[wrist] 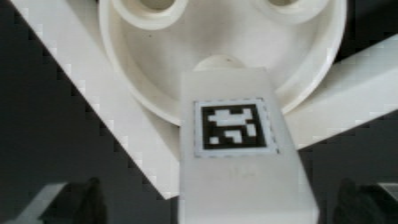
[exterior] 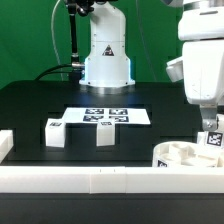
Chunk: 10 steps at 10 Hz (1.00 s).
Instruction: Assemble stool
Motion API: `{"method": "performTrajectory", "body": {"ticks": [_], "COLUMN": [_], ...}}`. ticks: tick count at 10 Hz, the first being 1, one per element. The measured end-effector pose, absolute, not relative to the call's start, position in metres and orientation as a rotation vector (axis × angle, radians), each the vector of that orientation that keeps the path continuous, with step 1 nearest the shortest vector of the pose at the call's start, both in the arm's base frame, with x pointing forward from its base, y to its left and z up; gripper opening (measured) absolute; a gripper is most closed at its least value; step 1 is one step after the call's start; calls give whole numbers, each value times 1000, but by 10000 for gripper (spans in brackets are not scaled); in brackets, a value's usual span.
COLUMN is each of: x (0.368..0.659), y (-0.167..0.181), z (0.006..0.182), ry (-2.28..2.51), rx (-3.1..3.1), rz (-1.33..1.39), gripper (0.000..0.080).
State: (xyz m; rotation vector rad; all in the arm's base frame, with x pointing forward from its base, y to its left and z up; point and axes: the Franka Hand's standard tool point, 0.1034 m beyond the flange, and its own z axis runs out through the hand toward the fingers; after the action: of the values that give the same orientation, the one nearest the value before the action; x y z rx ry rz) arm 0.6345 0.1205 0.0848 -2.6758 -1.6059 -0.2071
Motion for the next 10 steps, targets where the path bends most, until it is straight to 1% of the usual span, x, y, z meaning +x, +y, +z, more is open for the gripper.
{"method": "performTrajectory", "body": {"ticks": [5,6,7,8,9,10], "x": [633,633,633,633,633,633], "y": [119,118,118,118,118,118], "z": [78,78,78,78,78,78], "ry": [-1581,-1579,-1579,-1579,-1562,-1541], "rx": [-2690,-2691,-2691,-2691,-2700,-2711], "rz": [-204,-203,-203,-202,-201,-201], "gripper": [649,522,522,386,386,337]}}
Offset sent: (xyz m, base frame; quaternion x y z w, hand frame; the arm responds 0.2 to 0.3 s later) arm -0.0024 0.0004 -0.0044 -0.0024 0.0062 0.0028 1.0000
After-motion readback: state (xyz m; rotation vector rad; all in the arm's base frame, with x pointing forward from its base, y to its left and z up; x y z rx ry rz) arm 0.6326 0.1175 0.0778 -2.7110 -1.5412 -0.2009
